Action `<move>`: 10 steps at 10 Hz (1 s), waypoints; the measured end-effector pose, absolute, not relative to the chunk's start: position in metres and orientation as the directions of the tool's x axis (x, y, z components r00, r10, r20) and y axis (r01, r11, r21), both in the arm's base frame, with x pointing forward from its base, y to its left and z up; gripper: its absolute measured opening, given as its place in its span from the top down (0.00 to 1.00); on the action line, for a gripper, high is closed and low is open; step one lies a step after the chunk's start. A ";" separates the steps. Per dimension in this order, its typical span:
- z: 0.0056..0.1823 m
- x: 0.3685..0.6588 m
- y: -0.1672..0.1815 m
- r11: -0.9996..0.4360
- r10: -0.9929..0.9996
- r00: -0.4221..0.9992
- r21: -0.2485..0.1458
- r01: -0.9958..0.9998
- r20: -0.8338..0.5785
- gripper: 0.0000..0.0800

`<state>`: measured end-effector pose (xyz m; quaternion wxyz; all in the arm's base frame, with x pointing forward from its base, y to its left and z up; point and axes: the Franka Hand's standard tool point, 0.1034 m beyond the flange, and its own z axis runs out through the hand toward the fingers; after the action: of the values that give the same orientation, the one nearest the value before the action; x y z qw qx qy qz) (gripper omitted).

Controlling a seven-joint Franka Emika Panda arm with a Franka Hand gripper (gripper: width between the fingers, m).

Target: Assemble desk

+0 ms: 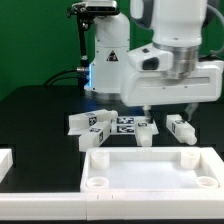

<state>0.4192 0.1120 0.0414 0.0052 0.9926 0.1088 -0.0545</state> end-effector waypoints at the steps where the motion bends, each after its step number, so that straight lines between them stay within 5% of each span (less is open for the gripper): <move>1: 0.037 0.417 0.118 -0.972 0.236 0.967 -0.008 0.236 -0.095 0.19; 6: 0.015 0.407 0.151 -0.966 0.257 0.964 -0.030 0.255 -0.071 0.19; 10: 0.007 0.404 0.145 -0.962 0.272 0.959 -0.031 0.270 -0.083 0.19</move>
Offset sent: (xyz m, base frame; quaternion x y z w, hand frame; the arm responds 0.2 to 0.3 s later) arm -0.0105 0.0277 -0.0253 0.0054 0.0096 0.0446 0.9989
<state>0.4041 0.1449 0.0074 -0.0097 0.9896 0.1369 -0.0431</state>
